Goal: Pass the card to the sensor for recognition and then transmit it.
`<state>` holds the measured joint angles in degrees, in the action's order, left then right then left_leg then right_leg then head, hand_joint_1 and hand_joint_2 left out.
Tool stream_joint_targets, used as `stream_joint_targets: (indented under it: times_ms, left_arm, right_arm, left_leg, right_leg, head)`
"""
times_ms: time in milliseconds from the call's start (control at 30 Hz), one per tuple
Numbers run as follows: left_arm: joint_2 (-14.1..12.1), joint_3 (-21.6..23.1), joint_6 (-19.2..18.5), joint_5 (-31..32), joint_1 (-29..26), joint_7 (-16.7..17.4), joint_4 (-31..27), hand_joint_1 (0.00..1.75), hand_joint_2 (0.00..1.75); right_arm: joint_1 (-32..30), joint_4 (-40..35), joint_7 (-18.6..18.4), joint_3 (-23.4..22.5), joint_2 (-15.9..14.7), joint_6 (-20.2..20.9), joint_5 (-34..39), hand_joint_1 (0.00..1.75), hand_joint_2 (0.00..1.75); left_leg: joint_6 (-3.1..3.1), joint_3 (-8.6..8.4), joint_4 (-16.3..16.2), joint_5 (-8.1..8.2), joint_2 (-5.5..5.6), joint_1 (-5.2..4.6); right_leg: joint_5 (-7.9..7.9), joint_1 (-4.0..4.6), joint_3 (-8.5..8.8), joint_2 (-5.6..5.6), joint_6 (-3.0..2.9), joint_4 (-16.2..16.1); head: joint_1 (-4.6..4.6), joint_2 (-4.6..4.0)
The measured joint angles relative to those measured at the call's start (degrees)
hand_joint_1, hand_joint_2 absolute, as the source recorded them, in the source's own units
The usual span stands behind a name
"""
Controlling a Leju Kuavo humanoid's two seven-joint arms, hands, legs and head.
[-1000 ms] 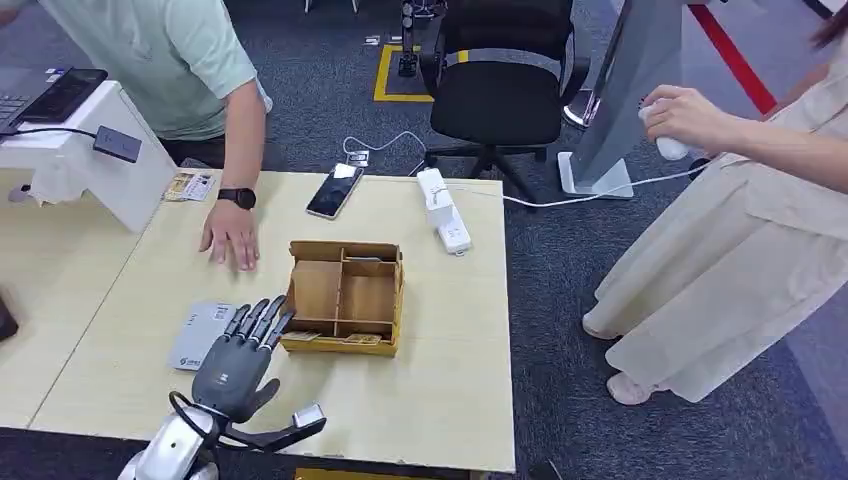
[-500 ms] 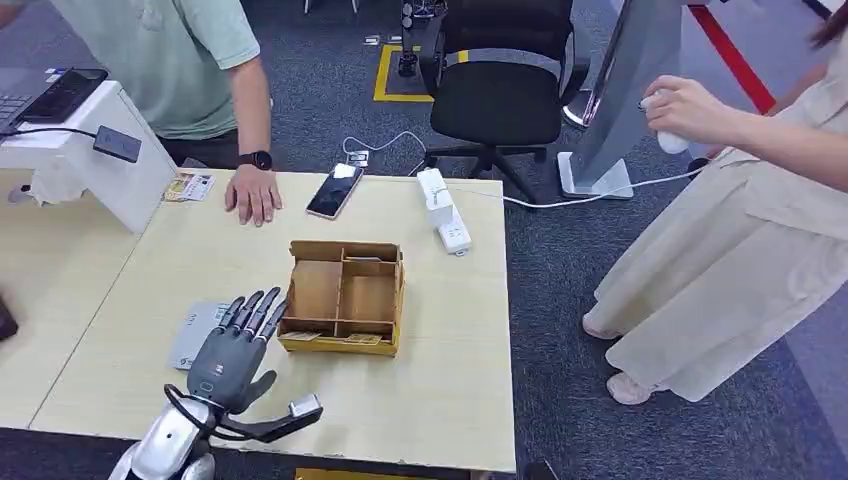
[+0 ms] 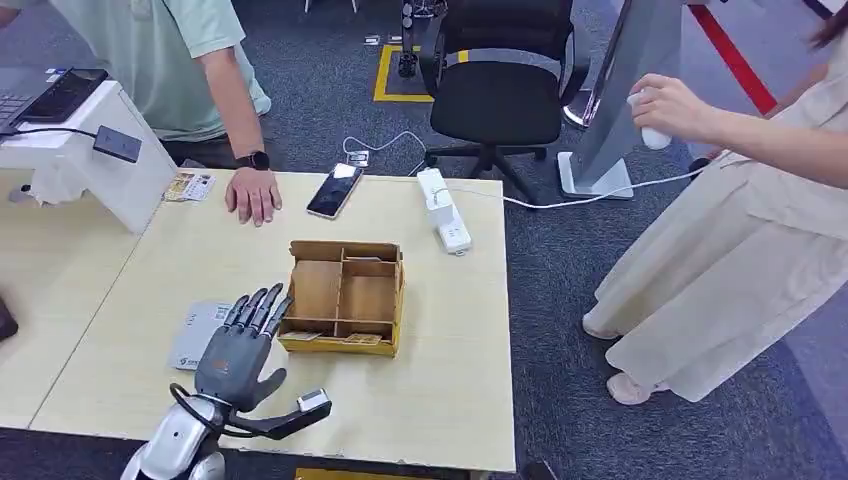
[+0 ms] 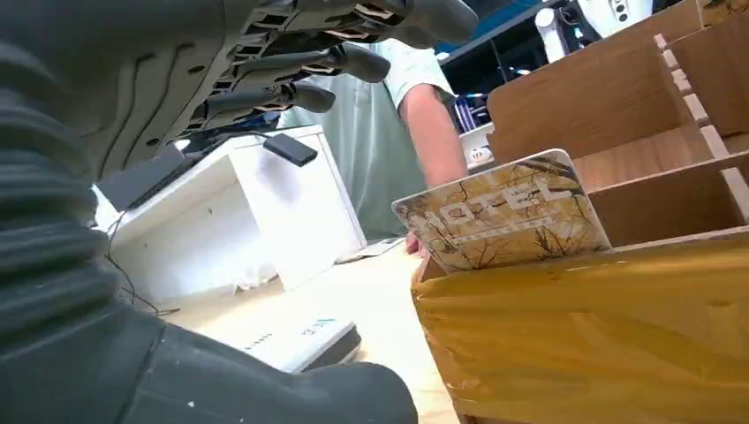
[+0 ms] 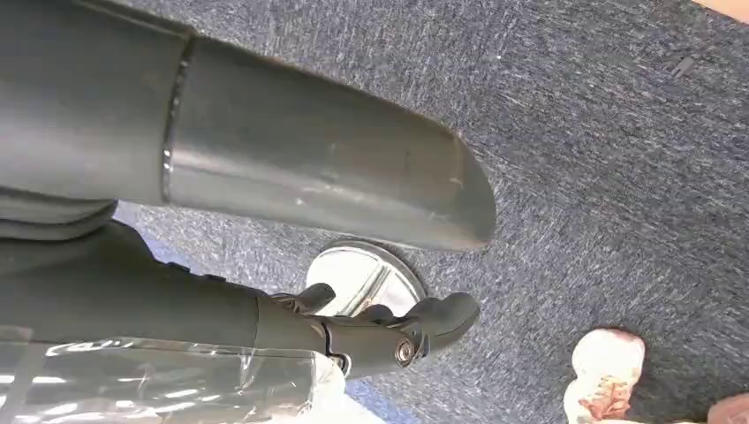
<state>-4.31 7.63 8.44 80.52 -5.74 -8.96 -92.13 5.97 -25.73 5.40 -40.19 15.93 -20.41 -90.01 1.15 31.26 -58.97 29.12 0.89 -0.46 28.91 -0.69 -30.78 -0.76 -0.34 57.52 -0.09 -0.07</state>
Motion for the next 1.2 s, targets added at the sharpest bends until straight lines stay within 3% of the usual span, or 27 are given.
stream_joint_targets:
  times_ms: [1200]
  left_arm:
    - [4.55, 0.0, 1.14, 1.73, 4.02, 0.02, 4.37, 0.0, 1.75]
  right_arm:
    - [0.16, 0.13, -0.24, 1.29, -0.02, 0.04, 0.0, 0.0, 0.0]
  left_leg:
    - [0.0, 0.0, 0.0, 0.0, 0.0, 0.0]
  right_leg:
    - [0.0, 0.0, 0.0, 0.0, 0.0, 0.0]
  head:
    - [-0.02, 0.0]
